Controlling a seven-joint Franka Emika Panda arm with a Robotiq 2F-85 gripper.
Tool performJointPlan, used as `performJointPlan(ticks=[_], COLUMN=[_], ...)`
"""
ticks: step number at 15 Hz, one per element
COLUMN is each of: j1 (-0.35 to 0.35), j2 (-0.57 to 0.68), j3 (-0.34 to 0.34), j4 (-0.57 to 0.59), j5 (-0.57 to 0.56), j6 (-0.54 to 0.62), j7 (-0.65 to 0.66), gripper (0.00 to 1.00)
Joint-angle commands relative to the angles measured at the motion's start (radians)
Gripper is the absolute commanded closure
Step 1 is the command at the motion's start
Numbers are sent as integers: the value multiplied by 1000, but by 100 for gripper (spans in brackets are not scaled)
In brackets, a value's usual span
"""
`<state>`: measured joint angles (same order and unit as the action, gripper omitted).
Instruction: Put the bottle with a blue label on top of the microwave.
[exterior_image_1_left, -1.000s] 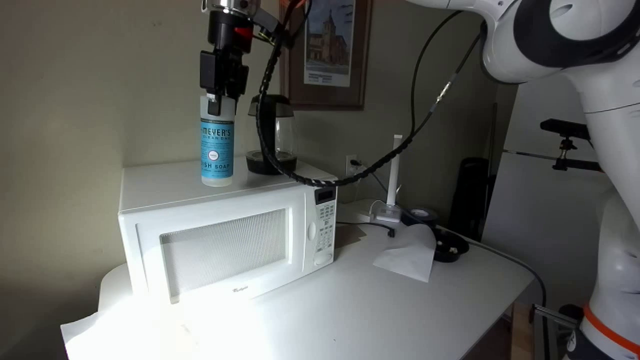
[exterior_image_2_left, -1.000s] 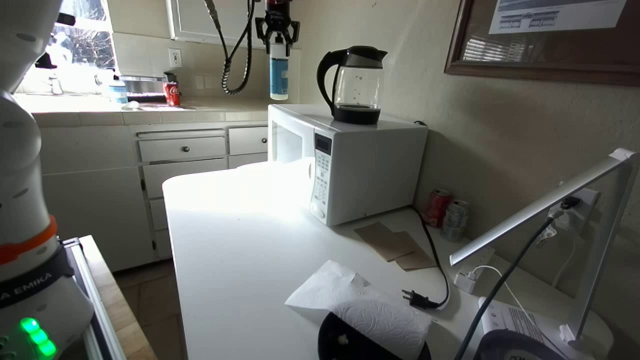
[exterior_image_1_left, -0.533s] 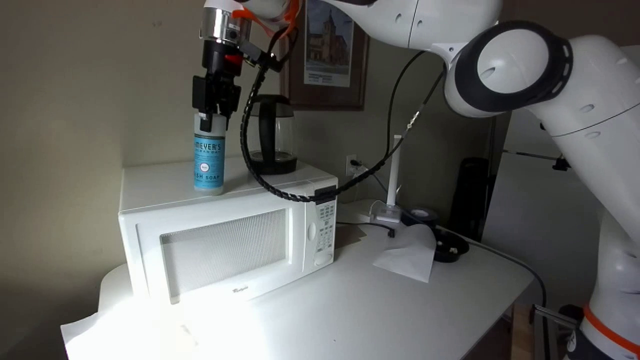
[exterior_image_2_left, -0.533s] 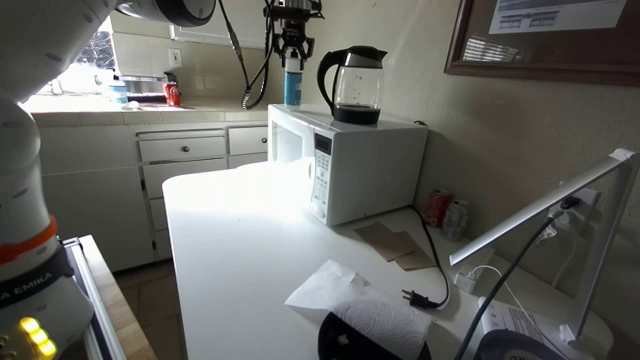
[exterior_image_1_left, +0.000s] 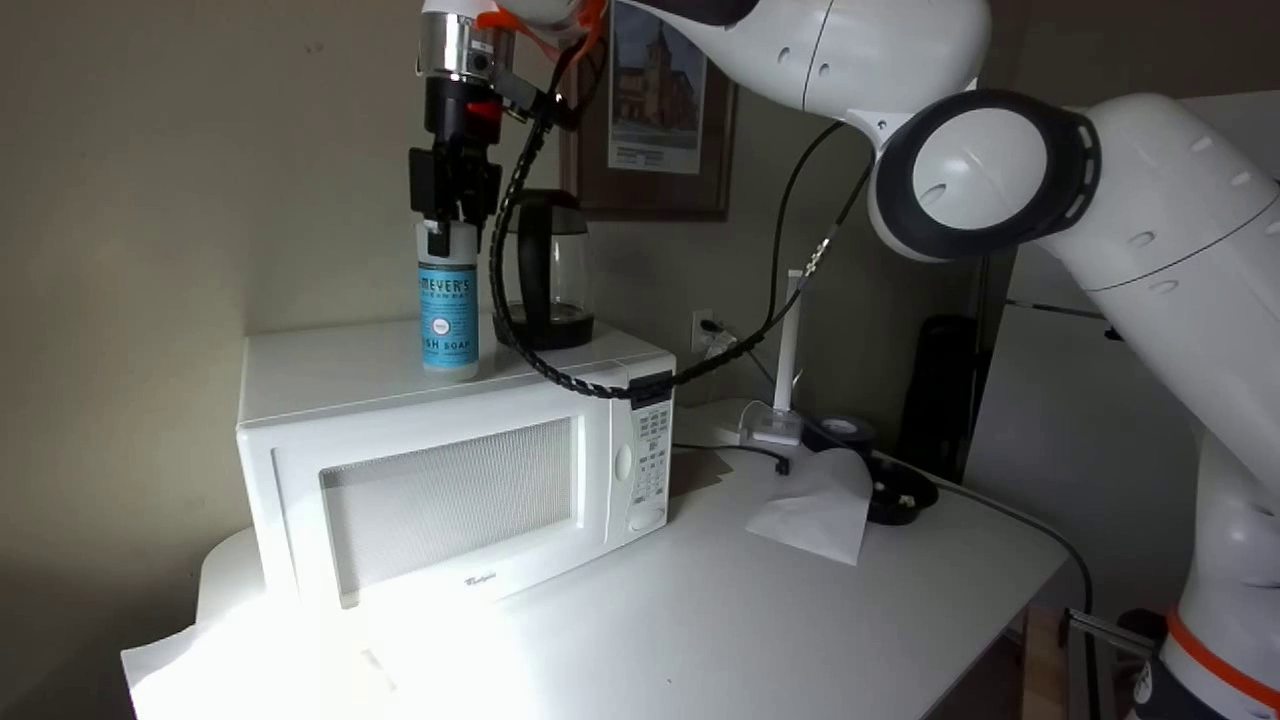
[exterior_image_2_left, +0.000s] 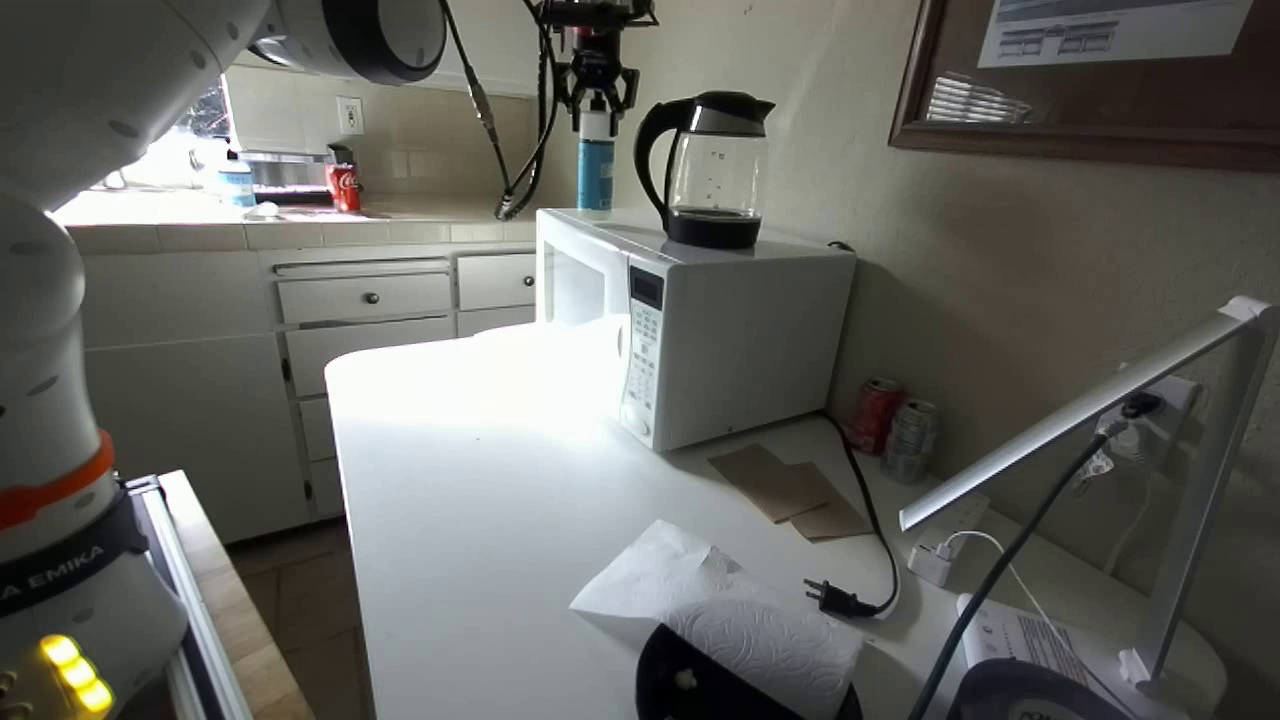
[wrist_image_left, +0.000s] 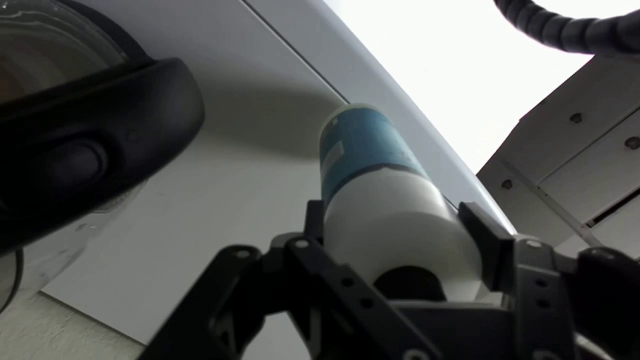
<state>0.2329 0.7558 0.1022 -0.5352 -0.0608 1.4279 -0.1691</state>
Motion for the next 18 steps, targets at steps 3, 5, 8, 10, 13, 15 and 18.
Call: performJointPlan(ticks=[3,5,8,10,13,15,18], j1=[13,7,5,5,3,2,1], j2=[98,49,52,61,61,61,52], j3=[-32,-39,-44,-46,-49,-52,-56], j4=[173,76,70,85,83,85,83], j5=[-6,-4,-3,0,-1,-1,-1], j6=[-16,32,47,43,38,41,46], j7=[17,23,24,33,44,56,66], gripper=[58,58,58,58,6,1,0])
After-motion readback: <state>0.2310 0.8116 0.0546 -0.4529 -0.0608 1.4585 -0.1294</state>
